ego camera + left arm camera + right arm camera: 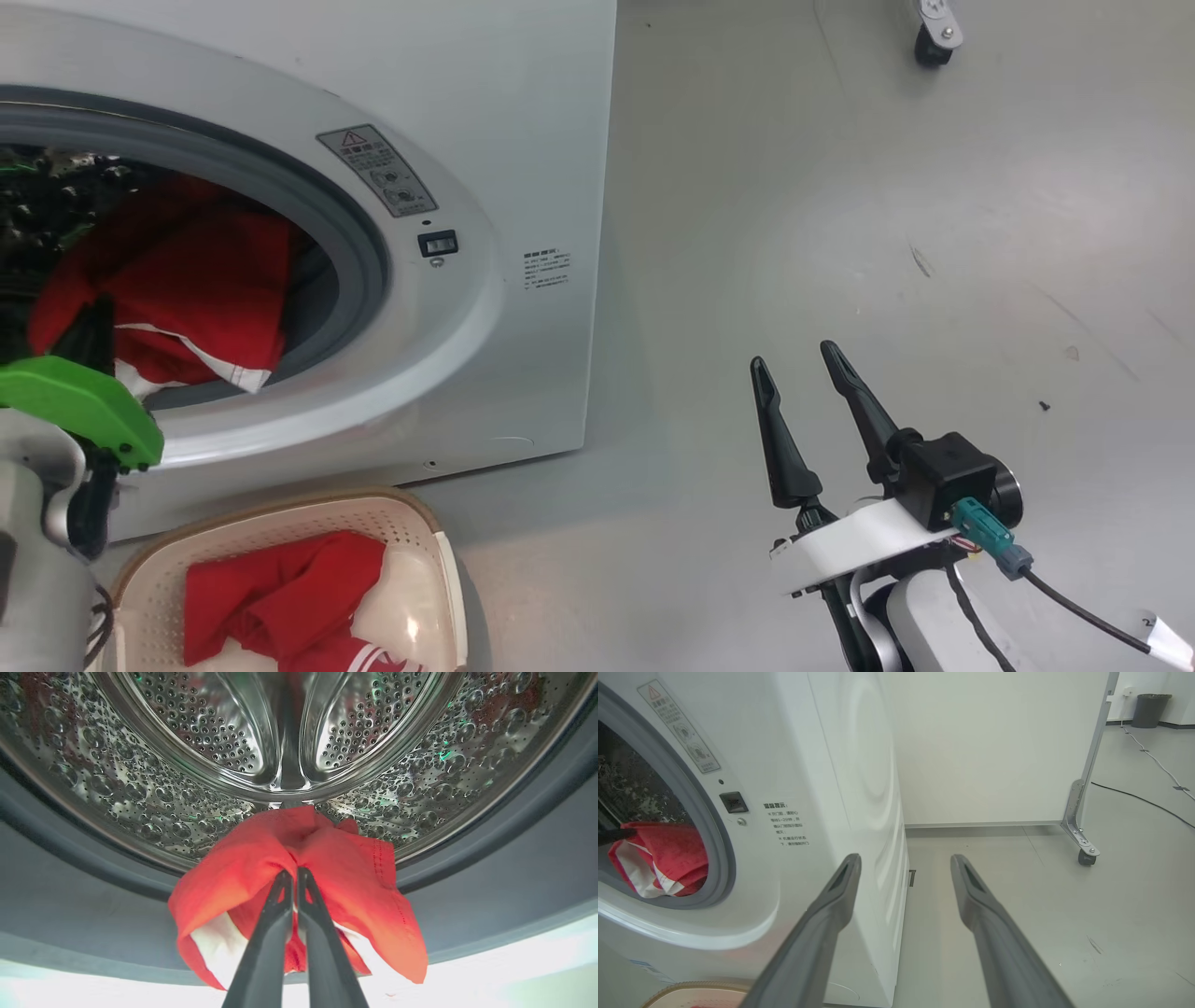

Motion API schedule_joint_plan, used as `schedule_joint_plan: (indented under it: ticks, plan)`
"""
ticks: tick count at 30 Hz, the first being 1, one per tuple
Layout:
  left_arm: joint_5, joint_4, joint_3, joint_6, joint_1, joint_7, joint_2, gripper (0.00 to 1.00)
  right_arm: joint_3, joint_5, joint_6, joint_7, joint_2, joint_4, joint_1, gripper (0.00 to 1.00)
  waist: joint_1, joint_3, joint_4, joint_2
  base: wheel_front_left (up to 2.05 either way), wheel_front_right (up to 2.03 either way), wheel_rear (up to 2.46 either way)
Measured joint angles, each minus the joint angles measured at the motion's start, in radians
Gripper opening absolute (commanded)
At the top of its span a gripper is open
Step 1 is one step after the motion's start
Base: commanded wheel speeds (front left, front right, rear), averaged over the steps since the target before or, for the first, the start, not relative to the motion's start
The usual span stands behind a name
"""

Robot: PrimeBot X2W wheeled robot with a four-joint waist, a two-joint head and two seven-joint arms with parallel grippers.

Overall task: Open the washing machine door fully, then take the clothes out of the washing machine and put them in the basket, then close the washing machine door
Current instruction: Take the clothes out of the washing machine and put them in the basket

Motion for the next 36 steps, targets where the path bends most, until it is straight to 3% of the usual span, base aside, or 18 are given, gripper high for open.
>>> schedule_joint_plan:
  ticks: [15, 29, 36]
  plan:
    - [0.030, -0.124, -0.066, -0.004, 0.121, -0.198, 0.001, 0.00, -0.023, 0.000, 0.032, 0.000, 0.000, 0.025, 0.040, 1.00, 0.0000, -0.097, 0.102, 0.0000, 0.00, 0.00, 0.00]
    - [0.043, -0.338, -0.046, -0.004, 0.210, -0.222, 0.002, 0.00, -0.078, 0.001, 0.045, 0.000, -0.001, 0.023, 0.049, 1.00, 0.0000, -0.125, 0.129, 0.0000, 0.00, 0.00, 0.00]
    - [0.086, -0.565, 0.030, -0.004, 0.213, -0.222, -0.018, 0.00, -0.092, 0.000, 0.050, 0.000, -0.001, 0.021, 0.055, 1.00, 0.0000, -0.127, 0.157, 0.0000, 0.00, 0.00, 0.00]
